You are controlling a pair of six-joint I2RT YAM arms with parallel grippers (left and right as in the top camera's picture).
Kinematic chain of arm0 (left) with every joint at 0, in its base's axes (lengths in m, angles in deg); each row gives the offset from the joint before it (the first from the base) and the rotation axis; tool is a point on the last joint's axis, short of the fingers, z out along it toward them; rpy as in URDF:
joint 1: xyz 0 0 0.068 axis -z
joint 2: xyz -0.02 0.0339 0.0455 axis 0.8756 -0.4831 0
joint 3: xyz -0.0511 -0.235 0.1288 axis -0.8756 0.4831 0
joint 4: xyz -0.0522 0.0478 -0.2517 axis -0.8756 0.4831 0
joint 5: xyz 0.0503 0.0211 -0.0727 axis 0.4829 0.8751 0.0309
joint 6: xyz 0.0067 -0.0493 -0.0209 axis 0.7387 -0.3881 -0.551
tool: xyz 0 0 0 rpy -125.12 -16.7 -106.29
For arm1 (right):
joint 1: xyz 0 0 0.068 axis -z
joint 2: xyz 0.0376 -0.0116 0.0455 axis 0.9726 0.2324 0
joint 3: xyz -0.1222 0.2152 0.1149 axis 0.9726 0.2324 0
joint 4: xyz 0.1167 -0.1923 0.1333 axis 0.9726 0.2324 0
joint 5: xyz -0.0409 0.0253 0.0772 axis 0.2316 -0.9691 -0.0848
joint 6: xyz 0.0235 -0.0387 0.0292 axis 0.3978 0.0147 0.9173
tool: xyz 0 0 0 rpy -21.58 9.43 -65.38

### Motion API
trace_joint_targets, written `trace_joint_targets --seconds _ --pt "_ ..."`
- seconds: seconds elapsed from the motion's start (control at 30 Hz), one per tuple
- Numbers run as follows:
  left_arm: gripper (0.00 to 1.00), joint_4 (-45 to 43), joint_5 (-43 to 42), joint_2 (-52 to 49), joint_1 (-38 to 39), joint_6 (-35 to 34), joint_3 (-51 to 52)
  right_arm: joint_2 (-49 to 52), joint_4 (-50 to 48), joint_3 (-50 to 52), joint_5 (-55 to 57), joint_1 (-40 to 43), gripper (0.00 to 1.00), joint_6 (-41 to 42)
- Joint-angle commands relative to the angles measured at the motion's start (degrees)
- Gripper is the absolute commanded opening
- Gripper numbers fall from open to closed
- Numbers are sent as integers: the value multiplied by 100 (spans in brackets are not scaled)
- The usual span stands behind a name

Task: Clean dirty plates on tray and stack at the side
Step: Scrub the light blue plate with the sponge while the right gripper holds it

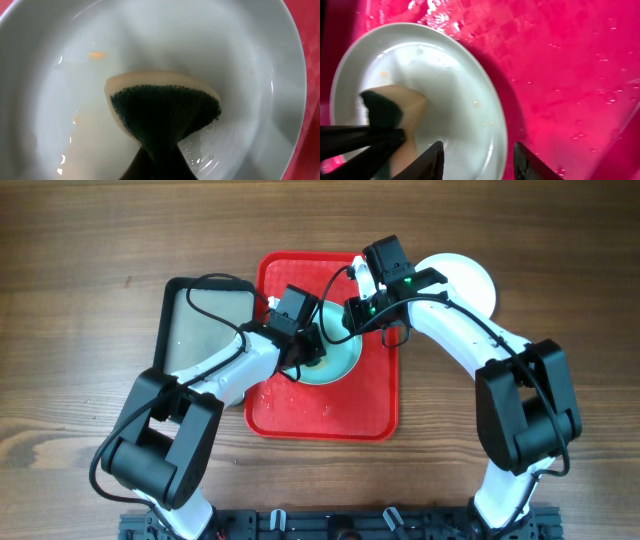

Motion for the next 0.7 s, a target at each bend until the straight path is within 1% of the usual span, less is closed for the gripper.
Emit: trace_joint_targets --seconds 0.0,0.13,0.3,0.37,0.43,0.5,0.57,0.67 --pt "4 42 72 111 -24 -70 85 -105 -35 -37 291 -35 45 -225" --pt "4 37 105 114 -39 -70 85 -44 -367 354 181 -92 44 -219" --pt "4 22 101 238 -39 79 83 216 -470 411 74 -295 29 -168" --pt "4 44 103 479 -39 101 83 240 -468 411 76 -319 4 -9" --pt "4 46 111 787 -42 101 83 240 -479 411 76 -319 4 131" --pt "4 70 315 1062 -46 103 83 240 -476 411 76 -319 5 136" --pt "4 109 409 1113 -50 404 83 240 -468 411 76 -319 6 138" --pt "4 363 492 1021 -136 516 85 240 -470 411 76 -319 6 136"
